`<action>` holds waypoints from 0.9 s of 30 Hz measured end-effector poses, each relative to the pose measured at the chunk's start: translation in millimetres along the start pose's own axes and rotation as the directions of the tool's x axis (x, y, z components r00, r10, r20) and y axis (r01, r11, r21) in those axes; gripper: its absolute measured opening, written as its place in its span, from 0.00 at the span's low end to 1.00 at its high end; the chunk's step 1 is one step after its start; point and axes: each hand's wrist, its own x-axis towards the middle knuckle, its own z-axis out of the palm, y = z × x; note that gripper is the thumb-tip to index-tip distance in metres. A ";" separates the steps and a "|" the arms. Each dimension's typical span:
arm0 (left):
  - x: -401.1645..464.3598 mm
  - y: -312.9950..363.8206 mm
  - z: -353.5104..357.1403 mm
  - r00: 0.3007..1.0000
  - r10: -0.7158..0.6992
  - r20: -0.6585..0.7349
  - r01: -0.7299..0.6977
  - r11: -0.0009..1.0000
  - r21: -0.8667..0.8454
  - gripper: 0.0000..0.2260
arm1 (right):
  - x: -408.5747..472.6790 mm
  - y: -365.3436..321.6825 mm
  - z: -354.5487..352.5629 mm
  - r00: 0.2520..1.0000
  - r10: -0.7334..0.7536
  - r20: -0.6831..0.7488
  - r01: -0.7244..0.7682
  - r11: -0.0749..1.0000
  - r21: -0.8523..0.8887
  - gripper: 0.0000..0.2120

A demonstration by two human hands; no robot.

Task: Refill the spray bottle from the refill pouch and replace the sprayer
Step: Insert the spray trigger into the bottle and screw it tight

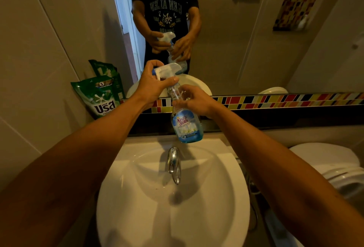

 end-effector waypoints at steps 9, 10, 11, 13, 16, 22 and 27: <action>3.5 5.7 -8.0 0.996 -0.035 0.088 0.035 0.999 -0.004 0.27 | 0.4 1.8 -8.9 0.994 0.049 0.100 -0.063 0.988 0.143 0.15; 3.9 5.4 -8.6 0.995 -0.038 0.098 0.038 0.999 -0.003 0.27 | -0.2 3.0 -9.6 0.993 0.050 0.111 -0.067 0.985 0.160 0.14; 4.0 4.9 -8.8 0.994 -0.040 0.107 0.040 0.999 -0.003 0.27 | -0.9 4.1 -10.2 0.991 0.050 0.122 -0.071 0.981 0.179 0.13; 3.7 3.5 -9.4 0.991 -0.047 0.121 0.047 0.999 0.003 0.27 | -2.7 5.0 -11.0 0.988 0.052 0.146 -0.084 0.972 0.219 0.12; 1.7 4.2 -8.2 0.989 -0.059 0.139 0.058 0.998 0.008 0.27 | -3.5 8.8 -12.1 0.984 0.054 0.171 -0.096 0.963 0.251 0.13; -1.9 8.7 -3.4 0.985 -0.099 0.139 0.096 0.995 0.028 0.29 | -5.5 15.9 -10.2 0.983 0.056 0.173 -0.106 0.950 0.294 0.16; -6.1 8.1 5.8 0.994 -0.050 0.093 0.037 0.989 0.144 0.34 | -6.0 15.4 -12.9 0.989 0.086 0.121 -0.112 0.968 0.225 0.13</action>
